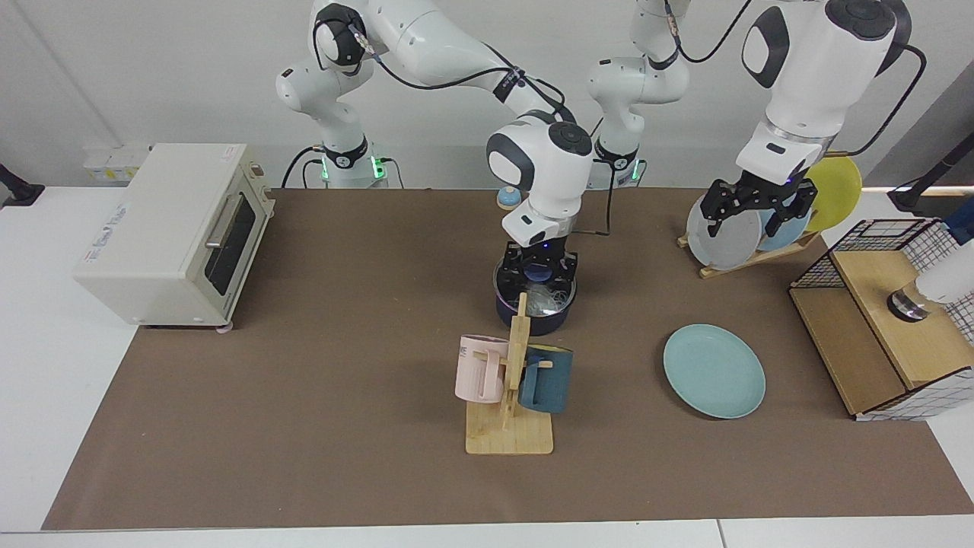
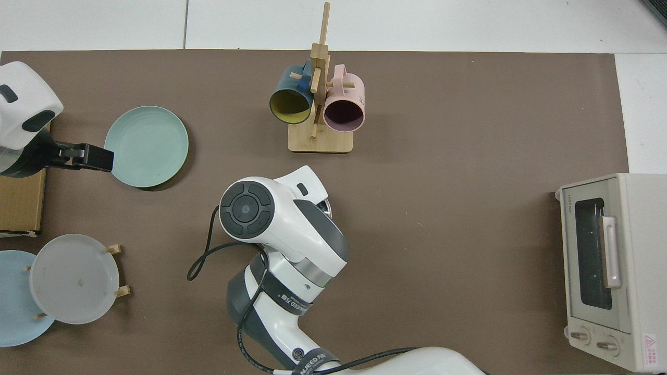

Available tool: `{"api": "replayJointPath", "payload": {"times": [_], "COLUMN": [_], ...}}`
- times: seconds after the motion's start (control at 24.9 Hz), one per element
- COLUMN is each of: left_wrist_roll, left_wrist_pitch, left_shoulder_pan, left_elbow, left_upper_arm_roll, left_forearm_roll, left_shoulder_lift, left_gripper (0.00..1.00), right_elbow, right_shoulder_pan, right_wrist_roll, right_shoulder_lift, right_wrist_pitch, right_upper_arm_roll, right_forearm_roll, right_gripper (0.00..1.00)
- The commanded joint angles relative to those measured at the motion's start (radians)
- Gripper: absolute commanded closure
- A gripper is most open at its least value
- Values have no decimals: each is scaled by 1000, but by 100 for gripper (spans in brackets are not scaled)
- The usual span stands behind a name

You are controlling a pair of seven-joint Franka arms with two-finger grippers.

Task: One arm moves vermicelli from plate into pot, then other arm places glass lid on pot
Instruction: 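Lower the glass lid onto the pot with the right gripper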

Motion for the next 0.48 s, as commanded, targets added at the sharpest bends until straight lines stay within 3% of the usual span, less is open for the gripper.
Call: {"api": "replayJointPath", "payload": {"times": [0.0,0.44], "left_wrist_roll": [15,14], "left_wrist_pitch": [-2,-2], "left_shoulder_pan": [1,1], "left_elbow": [-5,-5], "left_upper_arm_roll": [3,3], "left_forearm_roll": [-16,-16], "left_shoulder_lift": [-11,-11], "left_gripper": [0,0], "right_elbow": [-45,-36], "right_shoulder_pan": [-20,-51], "right_wrist_roll": [-23,-34], "right_shoulder_lift": [-3,-86], "right_wrist_pitch": [52,-7], "right_upper_arm_roll": [7,7], "right_forearm_roll": [17,17], "right_gripper": [3,1]}}
